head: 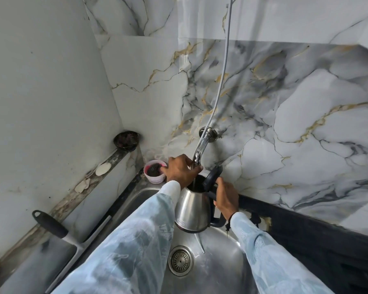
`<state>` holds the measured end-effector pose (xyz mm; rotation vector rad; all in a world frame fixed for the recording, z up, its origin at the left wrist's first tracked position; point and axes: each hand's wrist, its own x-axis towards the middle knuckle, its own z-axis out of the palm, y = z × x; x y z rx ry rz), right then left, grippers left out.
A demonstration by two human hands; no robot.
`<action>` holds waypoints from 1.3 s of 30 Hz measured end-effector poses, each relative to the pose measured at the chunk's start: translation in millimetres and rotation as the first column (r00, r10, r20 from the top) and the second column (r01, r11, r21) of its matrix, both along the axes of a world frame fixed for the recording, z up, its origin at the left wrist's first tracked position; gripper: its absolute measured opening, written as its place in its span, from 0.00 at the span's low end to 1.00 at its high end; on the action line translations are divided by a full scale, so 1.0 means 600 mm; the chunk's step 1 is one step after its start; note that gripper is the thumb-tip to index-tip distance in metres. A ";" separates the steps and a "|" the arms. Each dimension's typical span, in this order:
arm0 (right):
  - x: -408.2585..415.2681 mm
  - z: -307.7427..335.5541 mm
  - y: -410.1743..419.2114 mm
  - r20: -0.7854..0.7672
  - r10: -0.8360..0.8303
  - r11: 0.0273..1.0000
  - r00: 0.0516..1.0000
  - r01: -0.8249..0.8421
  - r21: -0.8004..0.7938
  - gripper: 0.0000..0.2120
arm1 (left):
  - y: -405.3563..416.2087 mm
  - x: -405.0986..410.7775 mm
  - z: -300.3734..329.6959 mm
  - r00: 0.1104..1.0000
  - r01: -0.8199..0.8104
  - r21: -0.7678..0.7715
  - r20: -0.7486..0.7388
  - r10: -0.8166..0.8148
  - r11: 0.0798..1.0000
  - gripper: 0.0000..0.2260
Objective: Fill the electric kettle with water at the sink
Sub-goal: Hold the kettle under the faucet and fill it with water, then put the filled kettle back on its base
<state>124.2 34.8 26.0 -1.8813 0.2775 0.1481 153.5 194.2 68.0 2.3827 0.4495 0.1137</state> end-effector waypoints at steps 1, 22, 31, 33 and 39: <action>0.000 -0.001 -0.001 0.007 0.004 1.000 1.000 -0.004 -0.003 0.37 | -0.006 -0.003 0.006 0.999 -0.035 0.033 -0.001 0.036 0.999 0.18; -0.089 0.031 -0.082 -0.093 0.258 0.964 0.962 -0.262 -0.040 0.33 | -0.007 -0.159 -0.046 0.976 -0.209 -0.760 -0.204 0.079 0.615 0.18; -0.154 0.063 -0.256 -0.113 0.212 0.946 0.971 -0.233 -0.224 0.47 | -0.165 -0.194 -0.030 0.992 -0.070 -0.786 -0.122 -0.043 0.614 0.18; -0.178 0.073 -0.314 -0.111 0.151 0.953 0.982 -0.174 -0.249 0.48 | -0.218 -0.203 -0.024 0.984 -0.017 -0.796 -0.119 -0.130 0.605 0.13; -0.244 0.074 -0.454 -0.112 0.015 0.942 0.994 -0.052 -0.332 0.43 | -0.341 -0.243 -0.018 0.942 0.085 -0.782 -0.138 -0.304 0.617 0.14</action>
